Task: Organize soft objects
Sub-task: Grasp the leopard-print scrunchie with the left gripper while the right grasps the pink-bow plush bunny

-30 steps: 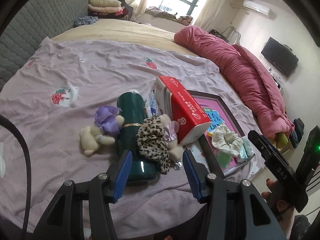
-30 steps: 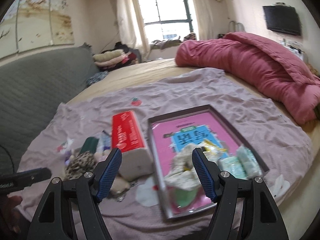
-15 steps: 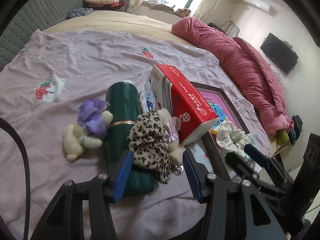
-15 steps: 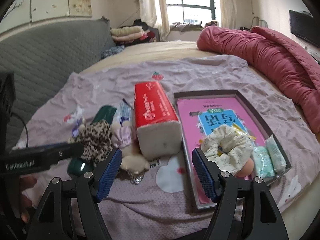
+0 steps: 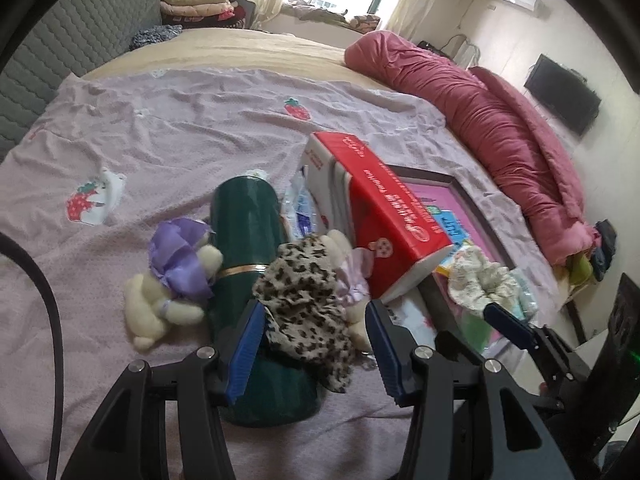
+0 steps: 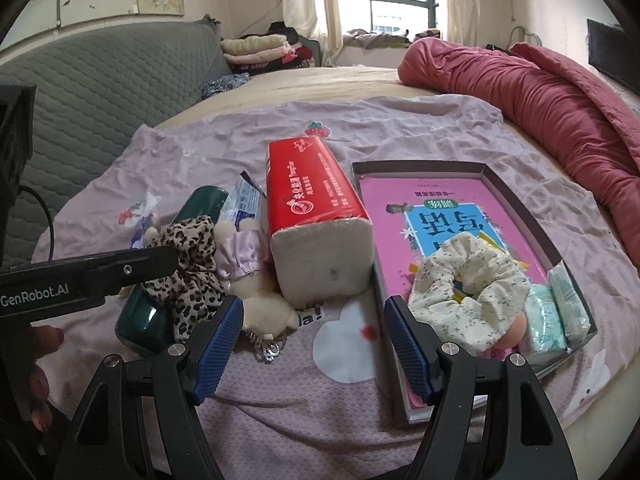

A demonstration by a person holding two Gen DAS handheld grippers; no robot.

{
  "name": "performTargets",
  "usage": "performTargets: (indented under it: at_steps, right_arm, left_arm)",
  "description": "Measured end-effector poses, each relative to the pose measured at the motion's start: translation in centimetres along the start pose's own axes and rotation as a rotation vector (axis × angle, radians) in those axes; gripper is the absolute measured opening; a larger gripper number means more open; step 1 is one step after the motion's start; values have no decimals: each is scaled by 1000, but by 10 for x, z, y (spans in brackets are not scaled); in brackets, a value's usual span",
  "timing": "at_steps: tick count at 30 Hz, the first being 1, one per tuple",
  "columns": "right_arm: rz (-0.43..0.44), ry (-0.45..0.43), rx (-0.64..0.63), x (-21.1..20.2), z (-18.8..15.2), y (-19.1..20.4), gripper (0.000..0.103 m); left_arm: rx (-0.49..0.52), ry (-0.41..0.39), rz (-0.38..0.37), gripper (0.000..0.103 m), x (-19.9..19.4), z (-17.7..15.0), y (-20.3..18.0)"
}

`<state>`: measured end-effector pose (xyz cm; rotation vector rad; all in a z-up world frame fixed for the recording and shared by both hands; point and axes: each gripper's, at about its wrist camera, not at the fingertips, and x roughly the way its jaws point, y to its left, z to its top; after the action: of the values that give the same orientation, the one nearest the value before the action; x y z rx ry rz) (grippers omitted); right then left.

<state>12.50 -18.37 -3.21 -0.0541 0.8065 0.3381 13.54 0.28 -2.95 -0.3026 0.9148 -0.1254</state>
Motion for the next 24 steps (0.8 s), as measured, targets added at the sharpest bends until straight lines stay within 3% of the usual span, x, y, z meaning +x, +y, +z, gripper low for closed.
performTargets:
  at_steps: [12,19,24]
  right_arm:
    - [19,50,-35,25,-3,10,74]
    - [27,98,-78,46,-9,20,74]
    - [12,117,-116,57,-13,28,74]
  left_arm:
    - [16,-1,55,51,14,1,6]
    - [53,-9,73,14,19,6,2]
    - [35,2,26,5,23,4,9]
